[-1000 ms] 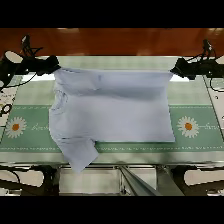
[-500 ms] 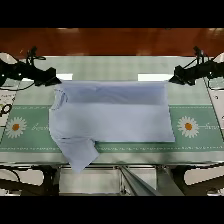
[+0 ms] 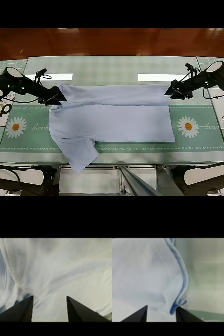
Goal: Fold the shirts.
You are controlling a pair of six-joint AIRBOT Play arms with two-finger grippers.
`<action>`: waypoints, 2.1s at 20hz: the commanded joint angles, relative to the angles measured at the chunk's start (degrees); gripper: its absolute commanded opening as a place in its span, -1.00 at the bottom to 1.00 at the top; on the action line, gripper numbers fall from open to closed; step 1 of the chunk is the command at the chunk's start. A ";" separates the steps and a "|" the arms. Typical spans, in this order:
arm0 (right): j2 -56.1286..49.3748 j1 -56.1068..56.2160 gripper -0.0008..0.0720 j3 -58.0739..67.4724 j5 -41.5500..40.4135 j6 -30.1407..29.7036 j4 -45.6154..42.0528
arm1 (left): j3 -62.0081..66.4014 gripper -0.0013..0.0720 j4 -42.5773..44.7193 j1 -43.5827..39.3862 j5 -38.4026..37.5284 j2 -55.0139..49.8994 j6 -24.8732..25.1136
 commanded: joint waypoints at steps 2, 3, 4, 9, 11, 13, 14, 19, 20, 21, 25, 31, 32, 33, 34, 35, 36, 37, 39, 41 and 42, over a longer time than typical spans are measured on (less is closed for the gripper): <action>4.66 -3.87 0.14 0.87 6.34 1.33 -2.73 | 0.68 0.41 0.26 3.52 -4.35 3.82 -2.38; 7.30 -5.46 0.14 -0.28 6.88 2.01 -5.53 | -0.22 0.41 0.17 5.29 -4.26 6.36 -2.40; 10.14 -6.91 0.14 -2.78 6.56 2.75 -7.61 | -1.73 0.41 0.26 7.28 -4.26 9.14 -2.36; 27.78 -12.81 0.14 -31.91 -6.45 -1.68 1.01 | -24.70 0.41 0.70 20.28 -0.04 27.15 -2.45; 33.79 -12.72 0.14 -42.42 -9.84 -6.01 8.24 | -35.43 0.41 0.76 23.50 1.73 32.41 -5.25; 38.10 -12.74 0.14 -49.24 -10.64 -9.53 13.94 | -43.06 0.41 0.72 26.49 1.79 34.80 -6.21; 39.76 -12.74 0.14 -51.30 -10.49 -10.60 15.06 | -45.38 0.41 0.57 26.73 1.60 34.95 -6.25; 42.53 -12.74 0.14 -53.24 -9.25 -10.75 14.88 | -49.92 0.41 -0.79 21.57 1.75 34.67 -7.08; 42.53 -12.74 0.14 -53.24 -9.20 -10.73 14.95 | -49.92 0.41 -0.76 19.91 1.79 34.58 -7.10; 42.53 -12.74 0.14 -53.24 -9.20 -10.73 15.28 | -49.94 0.41 -0.76 17.64 1.84 34.49 -7.10; 42.53 -12.74 0.14 -53.24 -9.66 -10.91 18.18 | -49.96 0.41 -0.85 6.93 4.68 33.14 -8.39; 42.53 -26.51 0.14 -50.31 -7.13 -9.79 12.39 | -49.66 -0.89 -1.01 4.11 4.63 33.07 -5.97; 42.53 -28.46 0.14 -50.82 -6.58 -5.73 7.69 | -49.64 -0.89 -1.51 4.11 4.68 33.07 -5.77; 42.51 -28.85 0.14 -51.74 -5.86 -2.93 3.30 | -49.64 -0.89 -2.67 4.11 4.70 33.07 -4.90; 42.47 -28.81 0.14 -52.70 -4.72 -1.33 0.22 | -49.64 -0.89 -4.24 4.11 4.81 33.07 -4.17; 42.47 -28.81 0.14 -53.83 -3.89 -0.22 -0.66 | -49.64 -0.89 -6.10 4.11 4.87 33.07 -3.26; 42.47 -28.81 0.14 -54.77 -3.82 -0.24 -0.07 | -49.64 -0.89 -7.67 4.11 5.05 33.07 -2.54; 42.47 -28.81 0.14 -55.32 -3.78 -0.31 0.15 | -49.64 -0.89 -8.57 4.11 5.11 33.07 -2.49; 42.25 -28.81 0.14 -55.45 -3.78 -0.26 -0.59 | -49.66 -0.89 -8.92 4.02 5.46 33.07 -2.08; 39.69 -28.35 0.14 -55.45 -3.61 -0.33 -0.76 | -49.66 -0.89 -8.92 4.02 5.90 33.07 -2.05; 37.97 -27.52 0.14 -55.45 -3.26 -0.59 -0.81 | -49.66 -0.89 -8.92 4.02 5.95 33.07 -2.05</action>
